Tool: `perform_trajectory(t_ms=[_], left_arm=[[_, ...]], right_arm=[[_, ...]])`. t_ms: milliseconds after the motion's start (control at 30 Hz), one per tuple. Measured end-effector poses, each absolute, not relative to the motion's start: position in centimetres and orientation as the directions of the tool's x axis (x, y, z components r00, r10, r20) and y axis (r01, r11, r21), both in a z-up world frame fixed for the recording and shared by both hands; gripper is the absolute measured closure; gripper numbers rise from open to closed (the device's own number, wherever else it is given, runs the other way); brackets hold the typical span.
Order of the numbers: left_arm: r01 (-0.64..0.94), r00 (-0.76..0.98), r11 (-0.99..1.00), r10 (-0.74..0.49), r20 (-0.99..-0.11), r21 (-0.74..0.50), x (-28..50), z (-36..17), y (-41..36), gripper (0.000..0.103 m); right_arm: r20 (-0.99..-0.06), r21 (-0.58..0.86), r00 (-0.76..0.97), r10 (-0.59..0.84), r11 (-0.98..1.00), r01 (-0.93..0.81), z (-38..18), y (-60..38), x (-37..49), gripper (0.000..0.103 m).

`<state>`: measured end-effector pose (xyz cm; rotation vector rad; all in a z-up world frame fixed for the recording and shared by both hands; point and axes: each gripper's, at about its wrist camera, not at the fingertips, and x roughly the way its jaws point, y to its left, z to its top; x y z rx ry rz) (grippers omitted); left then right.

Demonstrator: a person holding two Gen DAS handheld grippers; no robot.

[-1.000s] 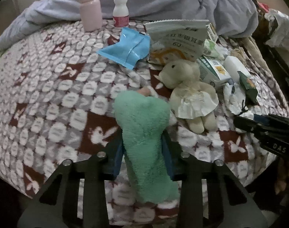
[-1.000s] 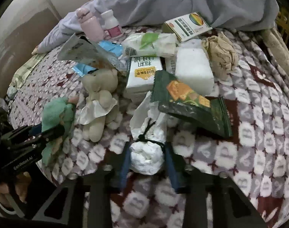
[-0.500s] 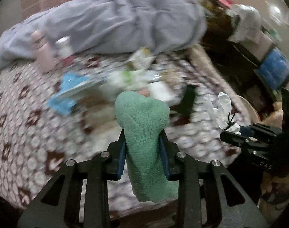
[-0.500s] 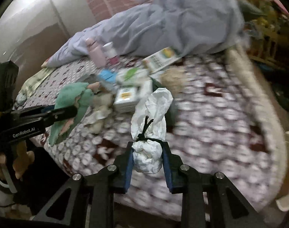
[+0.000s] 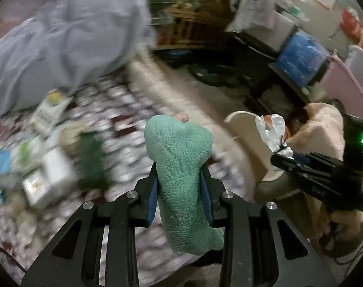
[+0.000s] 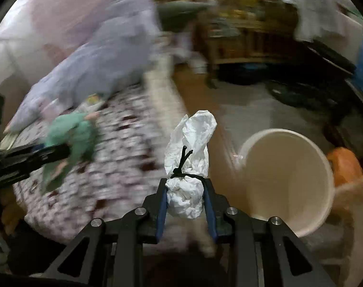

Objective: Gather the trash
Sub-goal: 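Carry the green towel and white tissue with both tools over the white bucket, then open both tools to drop the towel and tissue into the bucket, then move both open tools back over the items on the bed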

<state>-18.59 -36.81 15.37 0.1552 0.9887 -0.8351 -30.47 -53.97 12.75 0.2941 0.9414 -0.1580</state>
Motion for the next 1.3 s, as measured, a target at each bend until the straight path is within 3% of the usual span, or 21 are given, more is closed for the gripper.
perform_trajectory(t_ms=[233,400,433,467,567,600,667,767,1033,1300], left_arm=[[0.741,0.147,0.584,-0.621,-0.769,-0.33,-19.2,14.7,-47.2,0.073],[0.715,0.032,0.535,-0.669,-0.743,-0.45,-19.0,13.0,-53.3,0.071],[0.705,0.008,0.53,-0.672,-0.741,-0.472,-18.8,12.5,-54.3,0.066],[0.696,-0.006,0.53,-0.67,-0.742,-0.484,-18.6,12.1,-54.9,0.061],[0.679,-0.007,0.536,-0.679,-0.734,-0.502,-18.1,11.6,-55.9,0.051],[0.674,-0.004,0.536,-0.685,-0.728,-0.509,-18.0,11.7,-55.9,0.05],[0.664,0.0,0.54,-0.691,-0.723,-0.516,-17.7,11.9,-55.3,0.046],[0.672,0.057,0.581,-0.658,-0.751,-0.458,-17.6,12.2,-54.2,0.046],[0.656,0.332,0.737,-0.477,-0.814,-0.164,-18.3,13.2,-48.4,0.046],[0.588,0.46,0.808,-0.378,-0.803,-0.043,-18.7,13.3,-42.0,0.046]], right_arm=[[-0.846,0.133,0.517,-0.133,0.885,0.446,10.6,-63.1,-32.0,0.076],[-0.862,0.165,0.487,-0.142,0.829,0.535,8.2,-67.9,-32.7,0.076],[-0.859,0.173,0.49,-0.147,0.818,0.548,7.9,-68.6,-32.7,0.071],[-0.856,0.174,0.492,-0.16,0.807,0.565,7.7,-69.3,-32.9,0.06],[-0.839,0.18,0.513,-0.183,0.797,0.577,7.6,-70.0,-33.4,0.045],[-0.834,0.193,0.522,-0.177,0.793,0.578,7.6,-70.0,-33.5,0.034],[-0.831,0.222,0.534,-0.159,0.785,0.578,7.5,-70.2,-33.7,0.03],[-0.838,0.223,0.525,-0.147,0.786,0.577,7.0,-69.7,-33.6,0.03],[-0.834,0.213,0.536,-0.129,0.822,0.528,7.6,-65.5,-32.5,0.03],[-0.81,0.179,0.572,-0.132,0.872,0.455,10.1,-59.7,-30.7,0.03]])
